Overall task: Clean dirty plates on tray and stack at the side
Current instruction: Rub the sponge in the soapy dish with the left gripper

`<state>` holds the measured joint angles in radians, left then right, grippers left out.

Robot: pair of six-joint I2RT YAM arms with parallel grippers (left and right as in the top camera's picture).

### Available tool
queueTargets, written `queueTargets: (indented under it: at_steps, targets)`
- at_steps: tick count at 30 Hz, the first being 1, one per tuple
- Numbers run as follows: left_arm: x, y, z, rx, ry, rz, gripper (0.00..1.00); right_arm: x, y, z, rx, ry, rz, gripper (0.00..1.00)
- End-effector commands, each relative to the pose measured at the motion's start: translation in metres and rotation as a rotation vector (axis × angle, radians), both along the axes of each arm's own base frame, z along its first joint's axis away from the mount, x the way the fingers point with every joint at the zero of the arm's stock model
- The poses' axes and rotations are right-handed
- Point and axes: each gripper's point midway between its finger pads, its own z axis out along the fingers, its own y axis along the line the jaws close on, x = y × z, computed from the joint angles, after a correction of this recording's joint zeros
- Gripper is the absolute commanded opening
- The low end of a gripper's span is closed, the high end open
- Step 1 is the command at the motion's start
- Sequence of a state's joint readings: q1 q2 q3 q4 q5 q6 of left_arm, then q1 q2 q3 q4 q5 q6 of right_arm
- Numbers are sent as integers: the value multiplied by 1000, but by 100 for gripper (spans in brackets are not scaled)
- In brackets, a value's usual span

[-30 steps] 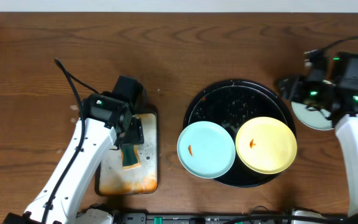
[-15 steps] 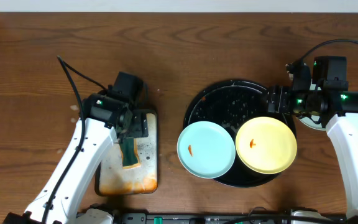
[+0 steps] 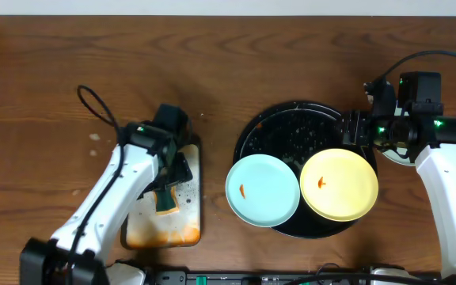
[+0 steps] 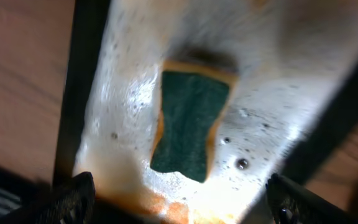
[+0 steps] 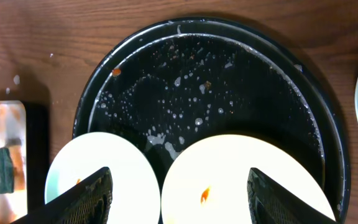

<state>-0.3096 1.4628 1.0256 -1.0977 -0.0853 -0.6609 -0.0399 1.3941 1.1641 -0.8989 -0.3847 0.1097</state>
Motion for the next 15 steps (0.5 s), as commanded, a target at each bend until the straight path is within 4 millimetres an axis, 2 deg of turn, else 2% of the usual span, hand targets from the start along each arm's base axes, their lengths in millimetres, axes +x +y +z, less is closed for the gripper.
queueTargets:
  at_steps: [1, 2, 4, 7, 9, 13, 15]
  targets:
    - [2, 5, -6, 34, 4, 45, 80, 0, 2, 1, -8, -7, 19, 66]
    - [4, 6, -8, 40, 6, 4, 72, 1, 2, 1, -8, -9, 19, 66]
    - [6, 5, -17, 41, 12, -27, 66, 1, 2, 1, -8, -9, 19, 66]
    - [-5, 6, -33, 41, 50, 15, 56, -1, 2, 0, -8, -2, 19, 65]
    - [-15, 6, -45, 31, 71, 47, 55, -2, 2, 0, -8, 5, 19, 64]
    - [-18, 7, -67, 18, 53, -5, 55, -2, 2, 0, -8, 3, 19, 64]
    - [-15, 5, -76, 6, 28, -60, 48, -1, 2, 0, -8, 1, 19, 64]
